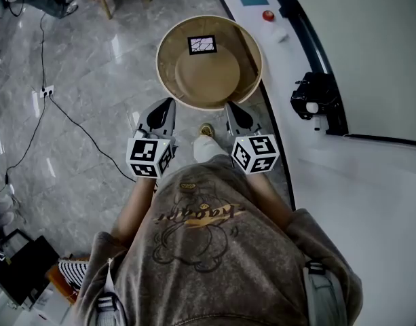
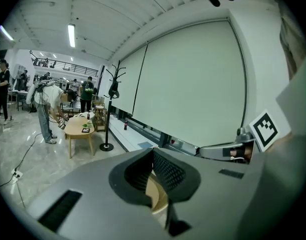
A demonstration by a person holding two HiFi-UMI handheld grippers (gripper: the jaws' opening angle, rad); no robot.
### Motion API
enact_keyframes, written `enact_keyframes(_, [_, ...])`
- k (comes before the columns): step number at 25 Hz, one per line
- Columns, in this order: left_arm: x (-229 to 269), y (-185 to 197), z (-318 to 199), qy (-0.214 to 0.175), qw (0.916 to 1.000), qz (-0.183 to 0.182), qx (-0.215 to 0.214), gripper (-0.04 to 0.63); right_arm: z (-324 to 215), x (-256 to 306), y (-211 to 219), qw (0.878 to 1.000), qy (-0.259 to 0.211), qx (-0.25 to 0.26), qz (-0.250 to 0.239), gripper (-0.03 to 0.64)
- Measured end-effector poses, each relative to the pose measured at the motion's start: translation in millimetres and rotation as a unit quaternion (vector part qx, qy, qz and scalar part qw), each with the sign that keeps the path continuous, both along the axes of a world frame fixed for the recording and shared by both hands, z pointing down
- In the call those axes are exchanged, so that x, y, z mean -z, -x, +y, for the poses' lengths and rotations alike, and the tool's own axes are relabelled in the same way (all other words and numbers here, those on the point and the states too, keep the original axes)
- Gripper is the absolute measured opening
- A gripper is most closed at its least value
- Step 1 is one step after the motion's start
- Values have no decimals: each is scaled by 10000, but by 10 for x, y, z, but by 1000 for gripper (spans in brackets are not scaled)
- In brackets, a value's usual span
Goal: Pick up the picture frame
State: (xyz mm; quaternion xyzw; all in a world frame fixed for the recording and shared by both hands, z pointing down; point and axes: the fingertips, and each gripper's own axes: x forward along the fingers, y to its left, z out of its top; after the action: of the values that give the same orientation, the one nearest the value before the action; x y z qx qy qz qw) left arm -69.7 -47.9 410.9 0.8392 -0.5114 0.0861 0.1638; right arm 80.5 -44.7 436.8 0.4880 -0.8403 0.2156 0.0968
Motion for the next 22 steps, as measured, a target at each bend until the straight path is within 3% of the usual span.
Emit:
enact_keyframes(8, [-35,-309,-696,46,9999,-72,123,18,-712,-61,-310,9998,71,168,-60,20])
enact_keyframes(22, [18,-499,-1323,93,9995,-131,271,18,-1424,-116,-504,9993,169,271,-217,20])
